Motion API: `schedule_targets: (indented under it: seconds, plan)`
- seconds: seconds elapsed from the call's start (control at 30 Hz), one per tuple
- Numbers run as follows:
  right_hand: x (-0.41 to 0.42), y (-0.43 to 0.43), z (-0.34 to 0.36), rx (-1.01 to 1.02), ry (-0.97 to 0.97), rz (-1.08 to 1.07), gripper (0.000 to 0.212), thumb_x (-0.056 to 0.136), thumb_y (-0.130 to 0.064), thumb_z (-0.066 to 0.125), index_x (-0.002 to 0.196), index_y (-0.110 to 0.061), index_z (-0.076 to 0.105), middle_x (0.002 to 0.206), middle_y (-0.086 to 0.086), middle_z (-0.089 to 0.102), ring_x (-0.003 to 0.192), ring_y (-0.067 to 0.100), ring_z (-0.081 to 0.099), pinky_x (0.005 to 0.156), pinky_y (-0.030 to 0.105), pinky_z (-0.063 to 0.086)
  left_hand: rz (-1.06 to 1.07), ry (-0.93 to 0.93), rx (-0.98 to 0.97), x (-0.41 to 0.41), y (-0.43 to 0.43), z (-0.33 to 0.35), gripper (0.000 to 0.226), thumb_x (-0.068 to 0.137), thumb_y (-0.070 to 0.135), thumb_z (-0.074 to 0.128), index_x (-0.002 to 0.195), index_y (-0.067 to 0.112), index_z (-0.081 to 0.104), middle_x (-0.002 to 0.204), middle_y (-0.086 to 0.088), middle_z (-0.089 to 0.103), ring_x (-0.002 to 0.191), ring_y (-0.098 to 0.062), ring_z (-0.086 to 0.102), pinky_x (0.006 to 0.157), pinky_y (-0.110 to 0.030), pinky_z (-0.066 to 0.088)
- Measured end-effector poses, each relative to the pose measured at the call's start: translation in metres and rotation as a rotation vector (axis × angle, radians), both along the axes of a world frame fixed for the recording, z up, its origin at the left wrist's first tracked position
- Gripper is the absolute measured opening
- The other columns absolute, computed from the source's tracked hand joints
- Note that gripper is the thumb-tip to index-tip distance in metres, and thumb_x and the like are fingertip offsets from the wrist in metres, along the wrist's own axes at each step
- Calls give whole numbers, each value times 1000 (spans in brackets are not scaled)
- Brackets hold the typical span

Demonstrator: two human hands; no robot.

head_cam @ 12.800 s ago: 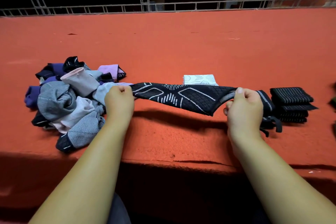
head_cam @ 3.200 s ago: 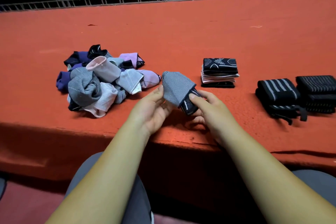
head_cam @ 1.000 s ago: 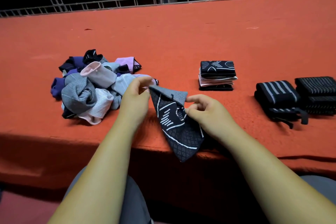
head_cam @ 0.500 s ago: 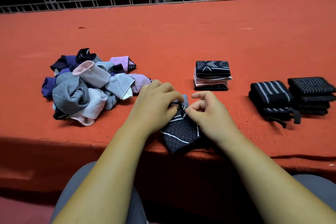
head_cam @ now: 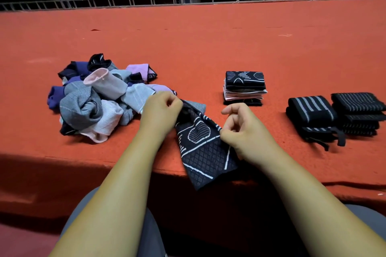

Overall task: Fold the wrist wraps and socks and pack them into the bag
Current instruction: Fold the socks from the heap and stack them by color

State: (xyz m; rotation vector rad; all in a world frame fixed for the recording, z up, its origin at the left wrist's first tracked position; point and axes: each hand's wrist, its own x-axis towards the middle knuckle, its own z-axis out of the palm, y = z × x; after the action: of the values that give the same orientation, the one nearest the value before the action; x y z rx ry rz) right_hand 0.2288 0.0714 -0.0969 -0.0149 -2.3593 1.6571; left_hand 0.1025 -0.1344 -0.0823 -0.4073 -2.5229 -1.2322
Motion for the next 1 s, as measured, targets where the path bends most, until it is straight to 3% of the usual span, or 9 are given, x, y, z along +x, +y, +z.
schedule_targets:
  seconds: [0.13, 0.2, 0.23, 0.33, 0.43, 0.5, 0.7, 0.83, 1.0]
  plan:
    - [5, 4, 4, -166, 4, 68, 42, 80, -2, 62, 118, -19, 57, 68, -4, 48, 52, 9, 40, 45, 26, 36, 89, -125, 320, -9, -14, 14, 40, 85, 35, 51, 82, 0, 69, 76, -3, 60, 67, -9, 47, 61, -19, 42]
    - [5, 1, 6, -224, 0, 99, 40, 77, -7, 58, 116, -16, 59, 66, -3, 41, 52, 10, 35, 45, 24, 32, -65, -152, 440, -2, -9, 17, 31, 88, 30, 59, 87, 4, 74, 83, 2, 68, 78, -6, 58, 81, -28, 53]
    - [6, -1, 8, -244, -12, 117, 37, 79, -8, 58, 115, -15, 60, 65, -2, 38, 52, 10, 33, 45, 24, 31, -149, -164, 480, 6, -5, 19, 24, 89, 28, 62, 87, 8, 75, 84, 6, 69, 82, -6, 60, 84, -30, 53]
    - [9, -7, 14, -196, -69, 70, 10, 97, -22, 67, 107, -19, 66, 62, -4, 46, 56, 12, 42, 47, 22, 35, -374, -128, 510, 26, 6, 24, 14, 99, 15, 61, 89, 14, 71, 82, 10, 66, 81, -4, 58, 79, -19, 48]
    - [9, -8, 18, -34, -16, -62, 28, 102, -51, 63, 97, -24, 70, 80, -7, 71, 75, 11, 64, 72, 32, 50, -533, -83, 507, 31, 8, 30, 14, 104, 8, 58, 97, 5, 69, 91, -3, 65, 90, -13, 57, 83, -24, 47]
    - [7, -7, 22, -25, 2, -104, 38, 100, -61, 60, 95, -25, 73, 92, -10, 75, 88, 7, 69, 84, 35, 51, -608, -70, 522, 32, 8, 32, 15, 105, 10, 57, 100, 2, 68, 96, -7, 63, 92, -17, 56, 85, -29, 46]
    - [-5, -6, 26, -100, 52, -53, 17, 97, -43, 75, 106, -29, 78, 100, -4, 80, 97, 19, 76, 94, 51, 60, -710, -142, 660, 33, 11, 29, 15, 103, 17, 58, 103, 10, 71, 103, -15, 66, 100, -27, 58, 92, -43, 45]
    - [-11, 1, 27, -6, 109, 11, 16, 92, -31, 83, 107, -33, 78, 99, -7, 77, 81, 14, 70, 76, 38, 60, -725, -171, 678, 34, 15, 28, 16, 105, 17, 57, 104, 11, 72, 105, -21, 66, 102, -32, 59, 95, -46, 45]
    - [-23, 4, 26, 123, 259, -93, 10, 95, -18, 78, 96, -29, 80, 97, -11, 74, 85, 12, 69, 79, 27, 52, -688, -128, 614, 32, 15, 27, 16, 107, 16, 56, 105, 8, 70, 103, -9, 67, 101, -22, 58, 93, -38, 47]
